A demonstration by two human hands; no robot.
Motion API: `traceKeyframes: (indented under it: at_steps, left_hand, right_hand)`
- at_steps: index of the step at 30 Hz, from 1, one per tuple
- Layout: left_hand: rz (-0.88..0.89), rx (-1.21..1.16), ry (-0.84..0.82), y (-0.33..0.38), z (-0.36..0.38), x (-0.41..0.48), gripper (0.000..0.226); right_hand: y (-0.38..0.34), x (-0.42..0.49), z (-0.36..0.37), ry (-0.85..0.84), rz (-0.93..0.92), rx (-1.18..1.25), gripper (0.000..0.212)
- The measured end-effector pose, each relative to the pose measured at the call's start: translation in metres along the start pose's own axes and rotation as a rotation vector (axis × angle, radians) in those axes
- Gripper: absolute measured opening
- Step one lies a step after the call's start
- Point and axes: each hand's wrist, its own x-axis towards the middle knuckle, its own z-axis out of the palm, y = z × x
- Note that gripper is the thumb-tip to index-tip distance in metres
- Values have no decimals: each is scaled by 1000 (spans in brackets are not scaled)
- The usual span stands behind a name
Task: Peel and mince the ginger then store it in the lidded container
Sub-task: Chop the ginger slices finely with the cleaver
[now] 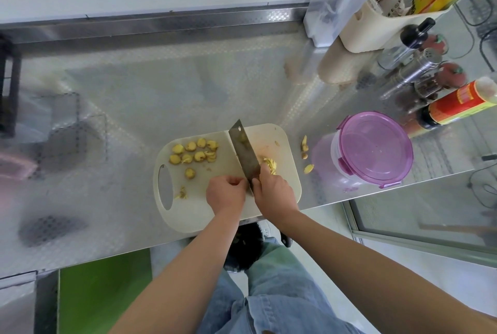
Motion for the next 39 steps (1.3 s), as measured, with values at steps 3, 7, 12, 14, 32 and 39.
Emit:
traceKeyframes:
  at_steps: [3, 7, 12, 14, 32, 39]
  left_hand:
    - [-1, -13, 12, -1, 0, -1, 7]
    - [1, -35, 19, -3, 0, -1, 10]
    - [8, -18, 33, -1, -1, -5, 6]
    - [13, -16, 37, -1, -1, -5, 6]
    - [22, 26, 13, 2, -1, -4, 9]
    - [36, 37, 19, 1, 1, -3, 9]
  right_hand:
    - [3, 0, 0, 22, -4, 26, 31]
    - [9, -8, -2, 41, -25, 46, 44]
    - [7, -15, -9, 12, -29, 25, 35]
    - [4, -17, -11, -17, -23, 1, 28]
    - [-3, -13, -2, -61, 28, -47, 8]
    - [-1, -11, 4, -46, 11, -53, 11]
